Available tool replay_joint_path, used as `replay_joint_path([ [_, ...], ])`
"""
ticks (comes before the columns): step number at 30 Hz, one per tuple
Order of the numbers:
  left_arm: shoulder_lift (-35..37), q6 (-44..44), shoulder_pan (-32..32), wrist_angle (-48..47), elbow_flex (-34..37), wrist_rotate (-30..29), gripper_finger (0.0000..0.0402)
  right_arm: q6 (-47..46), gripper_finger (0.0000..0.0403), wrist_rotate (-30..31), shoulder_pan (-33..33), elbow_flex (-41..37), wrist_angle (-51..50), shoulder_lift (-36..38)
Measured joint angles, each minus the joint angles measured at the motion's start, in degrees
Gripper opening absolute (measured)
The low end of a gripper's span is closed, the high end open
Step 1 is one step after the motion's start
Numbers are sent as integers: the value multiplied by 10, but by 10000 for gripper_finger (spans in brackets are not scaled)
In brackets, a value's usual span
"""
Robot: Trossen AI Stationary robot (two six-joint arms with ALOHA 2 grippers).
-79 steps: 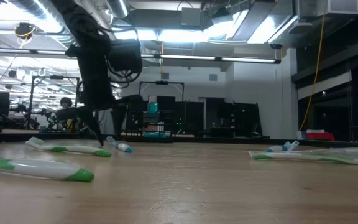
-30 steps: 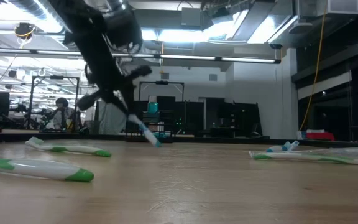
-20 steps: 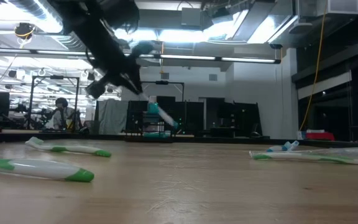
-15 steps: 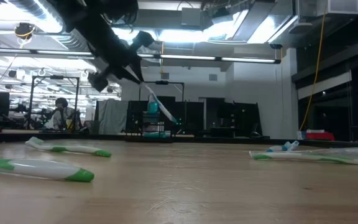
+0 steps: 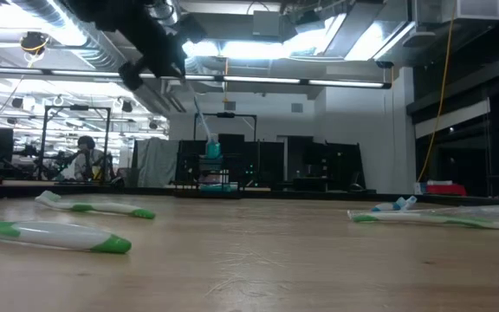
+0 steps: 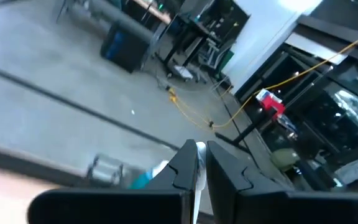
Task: Pick & Place toothbrushing station
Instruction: Put the blue toothbrush into the black wire organizer
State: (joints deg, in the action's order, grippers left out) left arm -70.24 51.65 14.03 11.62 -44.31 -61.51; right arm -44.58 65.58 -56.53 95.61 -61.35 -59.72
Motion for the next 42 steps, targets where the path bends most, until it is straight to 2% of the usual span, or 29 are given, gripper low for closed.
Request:
replay_joint_path([
  [5, 29, -105, 43, 38, 0, 22, 14, -2, 228, 3, 0, 0, 1, 0],
  [8, 38, -134, 78, 37, 0, 41, 12, -2, 228, 11, 0, 0, 1, 0],
  [17, 18, -140, 188, 37, 0, 142, 12, -2, 228, 15, 1, 0, 2, 0],
  [24, -21, -159, 247, 85, 0, 213, 11, -2, 228, 19, 1, 0, 5, 0],
  [29, -46, -161, 255, 83, 0, 228, 11, 0, 228, 25, 1, 0, 5, 0],
  [33, -63, -203, 252, 122, 0, 229, 11, 0, 228, 26, 1, 0, 5, 0],
  [42, -68, -239, 251, 139, 0, 227, 10, 3, 228, 40, 1, 0, 5, 0],
])
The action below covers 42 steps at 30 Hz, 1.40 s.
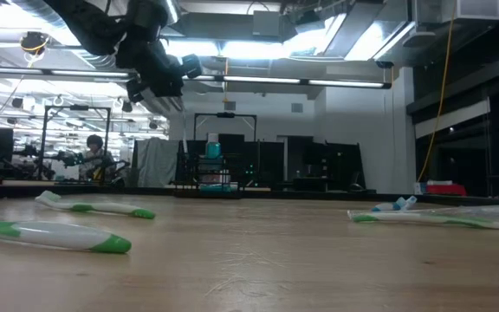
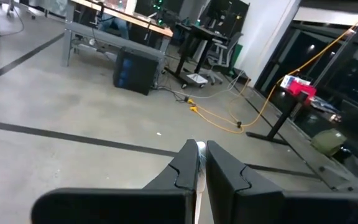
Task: Pick & Place toothbrushing station
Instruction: Put the blue toothbrush into the black wire organizer
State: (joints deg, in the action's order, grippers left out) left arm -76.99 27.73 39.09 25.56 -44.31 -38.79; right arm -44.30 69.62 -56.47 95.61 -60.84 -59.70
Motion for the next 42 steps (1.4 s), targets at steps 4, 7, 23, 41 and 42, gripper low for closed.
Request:
replay_joint_path([
  [4, 1, -3, -6, 8, 0, 3, 10, 2, 228, 0, 0, 0, 0, 0],
  [7, 1, -27, -12, 11, -10, -1, 10, 2, 228, 3, 0, 0, 0, 0],
  [23, -12, -49, -20, -42, -32, 5, 10, 1, 228, 5, 0, 0, 0, -1],
  [41, -88, -9, -2, -20, -32, 25, 10, -3, 228, 5, 0, 0, 0, -1],
  [42, -90, -9, 0, -19, -32, 25, 11, -3, 228, 5, 0, 0, 0, -1],
])
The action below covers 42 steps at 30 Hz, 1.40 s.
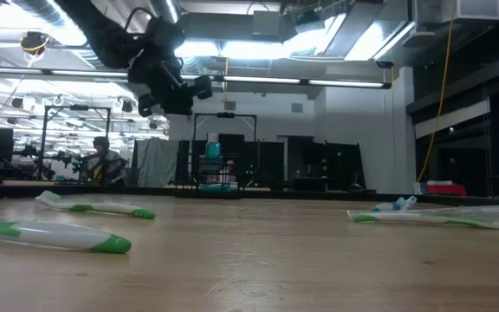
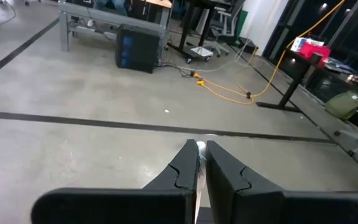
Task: Pick & Place toothbrushing station
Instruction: Put the blue toothbrush into the black wire organizer
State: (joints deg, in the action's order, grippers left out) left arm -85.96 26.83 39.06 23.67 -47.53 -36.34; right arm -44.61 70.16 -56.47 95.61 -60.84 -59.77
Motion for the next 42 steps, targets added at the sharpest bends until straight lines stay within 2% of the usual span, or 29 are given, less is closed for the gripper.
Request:
replay_joint_path([
  [6, -6, 0, 5, -9, 0, 0, 27, -2, 228, 8, 0, 0, 0, 0],
  [22, 0, 29, 5, -12, 0, 9, 111, -3, 228, 9, 0, 0, 0, 0],
  [25, 18, 25, 5, -12, 0, 3, 123, -1, 228, 9, 0, 0, 0, 0],
  [29, 67, -25, 5, -26, 0, 1, 131, -1, 228, 2, 0, 0, 0, 0],
  [33, 146, -39, -6, -120, 0, 9, 130, 1, 228, -1, 0, 0, 0, -2],
  [36, 199, -15, -36, -246, 0, 71, 127, 15, 228, -1, 0, 0, 0, -8],
  [39, 227, 38, -96, -352, 0, 123, 123, 28, 228, -1, 0, 0, 0, -13],
  [42, 229, 75, -186, -374, 0, 129, 116, 31, 228, -1, 0, 0, 0, -14],
])
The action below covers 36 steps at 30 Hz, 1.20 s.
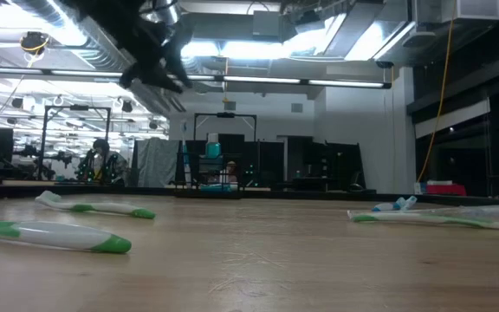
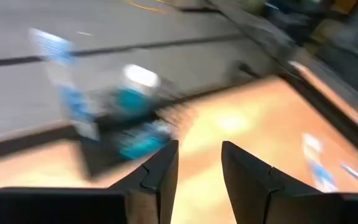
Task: Pick & Place toothbrushing station
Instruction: Put the blue toothbrush into the black wire organizer
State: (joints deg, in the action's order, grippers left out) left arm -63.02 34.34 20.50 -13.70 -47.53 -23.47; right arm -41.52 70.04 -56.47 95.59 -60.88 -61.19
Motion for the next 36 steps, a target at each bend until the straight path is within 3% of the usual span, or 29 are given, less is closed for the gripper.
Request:
replay_joint_path([
  [5, -71, -2, -136, 92, 0, -8, 102, 17, 228, 3, 0, 0, 0, 0],
  [8, -147, -24, -185, 186, -8, 10, 98, 24, 228, 4, 0, 0, -3, 1],
  [11, -240, -37, -203, 207, -58, 37, 99, 20, 228, -2, 0, 0, -8, 4],
  [20, -478, -113, -189, 93, -330, 72, 118, 3, 228, -5, -18, 0, -9, 4],
  [25, -545, -130, -174, 19, -407, 111, 116, -17, 228, -10, -26, 0, -16, 4],
  [29, -539, -115, -173, -9, -408, 104, 111, -116, 228, -71, -30, 0, -112, -1],
  [33, -512, -116, -177, -74, -408, 68, 110, -336, 228, -215, -30, -5, -297, -19],
  [36, -480, -115, -183, -128, -402, 19, 110, -405, 227, -305, -21, -72, -280, -15],
])
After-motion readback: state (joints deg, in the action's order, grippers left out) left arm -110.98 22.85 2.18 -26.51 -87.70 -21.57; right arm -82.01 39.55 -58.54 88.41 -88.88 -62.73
